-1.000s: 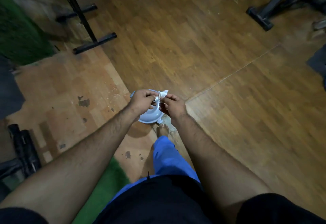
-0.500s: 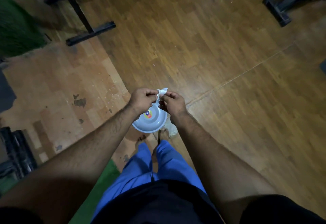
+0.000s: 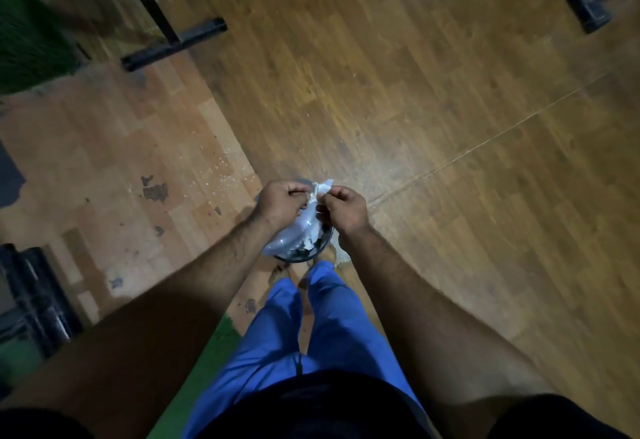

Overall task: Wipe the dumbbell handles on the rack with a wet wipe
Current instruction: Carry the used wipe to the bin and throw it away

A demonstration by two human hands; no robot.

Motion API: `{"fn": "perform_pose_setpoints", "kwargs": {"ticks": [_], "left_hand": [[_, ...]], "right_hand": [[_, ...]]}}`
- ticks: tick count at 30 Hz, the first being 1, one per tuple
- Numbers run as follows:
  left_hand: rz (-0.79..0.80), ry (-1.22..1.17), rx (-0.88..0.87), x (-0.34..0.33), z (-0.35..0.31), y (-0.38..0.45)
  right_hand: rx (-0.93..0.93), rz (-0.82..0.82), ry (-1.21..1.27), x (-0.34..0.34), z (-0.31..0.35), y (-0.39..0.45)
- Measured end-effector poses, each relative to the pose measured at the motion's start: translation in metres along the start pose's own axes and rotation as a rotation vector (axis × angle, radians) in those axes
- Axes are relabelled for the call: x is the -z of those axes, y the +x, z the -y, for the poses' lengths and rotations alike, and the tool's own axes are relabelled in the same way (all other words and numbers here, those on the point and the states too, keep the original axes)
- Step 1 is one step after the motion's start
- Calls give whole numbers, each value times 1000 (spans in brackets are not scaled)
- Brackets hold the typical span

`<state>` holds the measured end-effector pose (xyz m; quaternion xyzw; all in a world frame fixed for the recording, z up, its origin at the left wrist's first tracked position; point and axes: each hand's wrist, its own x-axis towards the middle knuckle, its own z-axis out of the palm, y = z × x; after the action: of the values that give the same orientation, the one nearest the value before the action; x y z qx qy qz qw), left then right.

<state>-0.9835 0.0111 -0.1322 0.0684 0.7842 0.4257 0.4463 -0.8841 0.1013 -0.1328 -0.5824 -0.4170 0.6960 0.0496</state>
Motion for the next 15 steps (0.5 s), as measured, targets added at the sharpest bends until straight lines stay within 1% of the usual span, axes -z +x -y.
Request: {"fn": "perform_pose_setpoints", "kwargs": {"ticks": [3,6,10,15], "left_hand": [[-52,105,16,-7,12,15],[-64,295,-6,-13,32,26],[-147,524,-64,-18,59,37],[-61,680,-88,-33,87,49]], "right_hand": [[-58,-59,28,6,-14,20],[-125,-103,62,14,-39,43],[-192,-128,91,12,-73,67],[-272,-159,111,9,-116,101]]}}
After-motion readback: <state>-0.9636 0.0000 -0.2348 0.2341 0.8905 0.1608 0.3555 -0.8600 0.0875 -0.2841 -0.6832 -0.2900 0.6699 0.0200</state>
